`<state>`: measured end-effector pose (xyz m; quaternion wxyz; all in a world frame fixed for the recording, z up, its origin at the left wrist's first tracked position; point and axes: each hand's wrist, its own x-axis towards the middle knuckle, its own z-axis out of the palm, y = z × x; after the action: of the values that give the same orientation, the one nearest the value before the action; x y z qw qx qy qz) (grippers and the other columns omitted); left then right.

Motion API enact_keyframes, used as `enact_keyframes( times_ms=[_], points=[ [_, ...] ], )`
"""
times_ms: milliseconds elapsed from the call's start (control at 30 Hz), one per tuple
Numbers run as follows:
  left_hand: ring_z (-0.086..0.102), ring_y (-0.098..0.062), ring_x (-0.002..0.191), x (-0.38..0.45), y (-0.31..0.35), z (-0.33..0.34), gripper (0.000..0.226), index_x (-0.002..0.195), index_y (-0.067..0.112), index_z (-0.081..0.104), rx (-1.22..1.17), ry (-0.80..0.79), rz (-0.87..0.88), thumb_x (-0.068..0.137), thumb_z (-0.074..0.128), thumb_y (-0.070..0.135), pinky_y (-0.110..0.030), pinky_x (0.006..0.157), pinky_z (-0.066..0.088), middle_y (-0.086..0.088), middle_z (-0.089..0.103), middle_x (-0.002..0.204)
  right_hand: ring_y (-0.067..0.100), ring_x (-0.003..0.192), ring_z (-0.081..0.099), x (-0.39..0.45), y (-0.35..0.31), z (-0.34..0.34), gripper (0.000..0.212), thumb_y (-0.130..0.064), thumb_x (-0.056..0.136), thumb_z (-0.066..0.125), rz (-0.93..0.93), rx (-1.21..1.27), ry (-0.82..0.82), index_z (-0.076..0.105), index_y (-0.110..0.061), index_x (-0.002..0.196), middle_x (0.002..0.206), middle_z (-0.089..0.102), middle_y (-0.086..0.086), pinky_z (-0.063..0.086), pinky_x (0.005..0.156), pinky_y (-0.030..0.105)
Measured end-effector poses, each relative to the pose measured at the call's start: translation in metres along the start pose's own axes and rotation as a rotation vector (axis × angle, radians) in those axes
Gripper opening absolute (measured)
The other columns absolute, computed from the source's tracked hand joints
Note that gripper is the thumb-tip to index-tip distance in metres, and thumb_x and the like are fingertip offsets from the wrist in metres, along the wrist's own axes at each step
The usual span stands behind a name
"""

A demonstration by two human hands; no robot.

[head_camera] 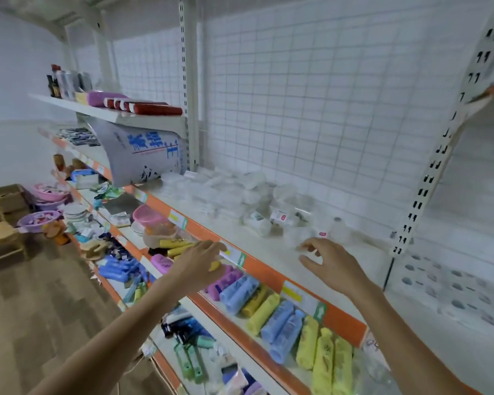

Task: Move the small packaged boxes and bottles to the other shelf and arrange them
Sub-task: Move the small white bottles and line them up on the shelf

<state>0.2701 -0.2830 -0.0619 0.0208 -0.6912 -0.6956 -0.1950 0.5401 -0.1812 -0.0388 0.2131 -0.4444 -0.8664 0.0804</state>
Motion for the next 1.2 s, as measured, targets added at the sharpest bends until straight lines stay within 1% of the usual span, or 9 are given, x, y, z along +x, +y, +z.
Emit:
enact_keyframes(
  times_ms=[267,500,633,767,833,933,1000,1100,1200],
  points=[
    [0.049,-0.016,0.114,0.149,-0.014,0.005,0.040,0.127,0.021,0.046,0.004,-0.017,0.111,0.090,0.051,0.035,-0.026,0.092,0.037,0.001,0.054,0.120,0.009,0.105,0.052,0.118,0.038,0.001,0.032,-0.037,0.090,0.054,0.067,0.012,0.014,0.054,-0.024,0.118,0.116,0.057,-0.009,0.032,0.076,0.020],
    [0.050,-0.019,0.114,0.250,-0.007,0.032,0.039,0.125,0.020,0.051,-0.002,-0.107,0.244,0.087,0.056,0.027,-0.030,0.094,0.041,-0.001,0.056,0.120,0.016,0.103,0.055,0.189,0.058,0.019,0.034,-0.032,0.089,0.055,0.128,-0.028,-0.212,0.054,-0.019,0.120,0.117,0.059,-0.001,0.043,0.081,0.026],
    [0.050,-0.019,0.115,0.292,0.001,0.058,0.040,0.127,0.021,0.049,0.094,-0.253,0.386,0.088,0.054,0.020,-0.030,0.090,0.042,-0.002,0.052,0.124,0.016,0.100,0.056,0.212,0.061,0.037,0.045,-0.044,0.083,0.059,0.205,0.002,-0.331,0.053,-0.022,0.122,0.115,0.058,-0.001,0.048,0.089,0.033],
    [0.043,-0.022,0.119,0.321,-0.001,0.073,0.053,0.136,0.024,0.039,0.314,-0.276,0.540,0.086,0.057,0.020,-0.031,0.092,0.038,-0.007,0.040,0.131,0.017,0.094,0.055,0.224,0.063,0.043,0.063,-0.061,0.067,0.064,0.309,-0.128,-0.439,0.050,-0.029,0.119,0.110,0.055,-0.005,0.047,0.079,0.031],
    [0.041,-0.023,0.119,0.331,-0.005,0.077,0.060,0.138,0.026,0.035,0.354,-0.267,0.585,0.084,0.059,0.027,-0.033,0.092,0.037,-0.008,0.036,0.132,0.016,0.095,0.053,0.228,0.063,0.045,0.066,-0.064,0.064,0.066,0.370,-0.105,-0.471,0.048,-0.030,0.118,0.109,0.053,-0.005,0.047,0.081,0.032],
    [0.037,-0.026,0.121,0.340,-0.012,0.089,0.064,0.139,0.024,0.031,0.410,-0.239,0.672,0.083,0.059,0.033,-0.035,0.092,0.038,-0.011,0.030,0.135,0.015,0.098,0.052,0.233,0.056,0.053,0.065,-0.061,0.067,0.070,0.404,-0.038,-0.461,0.048,-0.026,0.117,0.111,0.052,-0.006,0.047,0.087,0.033],
    [0.035,-0.028,0.122,0.342,-0.016,0.097,0.064,0.138,0.020,0.030,0.461,-0.187,0.712,0.083,0.059,0.034,-0.036,0.092,0.038,-0.014,0.027,0.137,0.015,0.096,0.052,0.236,0.048,0.056,0.066,-0.055,0.067,0.074,0.422,-0.036,-0.472,0.046,-0.024,0.118,0.110,0.052,-0.005,0.046,0.084,0.031],
    [0.034,-0.031,0.123,0.339,-0.018,0.100,0.059,0.134,0.014,0.030,0.509,-0.123,0.751,0.084,0.057,0.028,-0.038,0.090,0.039,-0.018,0.026,0.138,0.018,0.101,0.051,0.237,0.039,0.057,0.069,-0.044,0.069,0.076,0.472,-0.089,-0.528,0.041,-0.023,0.125,0.119,0.051,-0.001,0.045,0.087,0.034],
    [0.033,-0.033,0.124,0.339,-0.016,0.100,0.046,0.130,0.007,0.032,0.499,-0.103,0.781,0.090,0.049,0.020,-0.039,0.092,0.036,-0.020,0.026,0.138,0.019,0.103,0.053,0.230,0.039,0.056,0.066,-0.040,0.070,0.076,0.517,-0.122,-0.492,0.044,-0.023,0.124,0.120,0.054,-0.001,0.046,0.089,0.035]
  ],
)
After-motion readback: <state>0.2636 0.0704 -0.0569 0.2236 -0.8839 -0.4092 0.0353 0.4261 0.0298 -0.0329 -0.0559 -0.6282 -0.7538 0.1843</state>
